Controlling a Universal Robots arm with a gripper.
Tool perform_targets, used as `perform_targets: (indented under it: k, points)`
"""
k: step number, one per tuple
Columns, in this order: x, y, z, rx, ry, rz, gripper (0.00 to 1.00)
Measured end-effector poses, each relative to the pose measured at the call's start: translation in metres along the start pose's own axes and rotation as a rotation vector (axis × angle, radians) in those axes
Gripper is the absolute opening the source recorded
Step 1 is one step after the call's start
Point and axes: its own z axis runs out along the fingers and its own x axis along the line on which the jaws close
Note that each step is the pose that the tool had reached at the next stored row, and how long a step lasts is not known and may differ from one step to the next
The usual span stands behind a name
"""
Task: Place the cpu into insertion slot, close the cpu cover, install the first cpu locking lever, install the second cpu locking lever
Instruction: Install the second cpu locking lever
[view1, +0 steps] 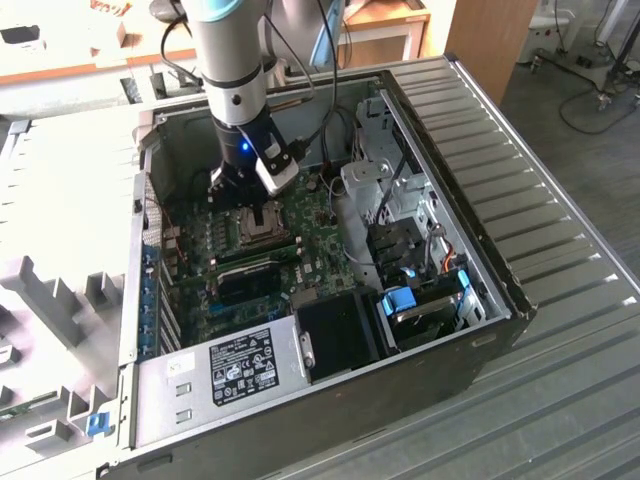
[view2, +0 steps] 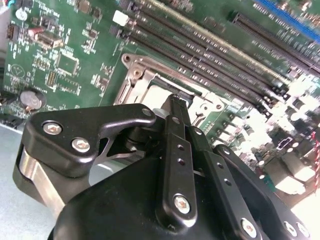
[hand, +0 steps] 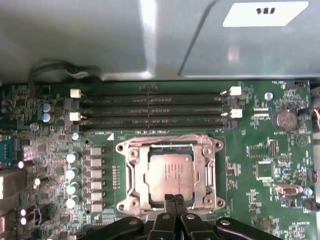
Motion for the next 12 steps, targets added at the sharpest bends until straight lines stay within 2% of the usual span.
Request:
perform_targets:
  k: [5, 12]
  points:
    - [0.0003, 0.0058, 0.0002, 0.0001, 0.0001, 0.000, 0.11]
    - [0.0003, 0.0067, 0.0000, -0.0013, 0.0014, -0.029, 0.11]
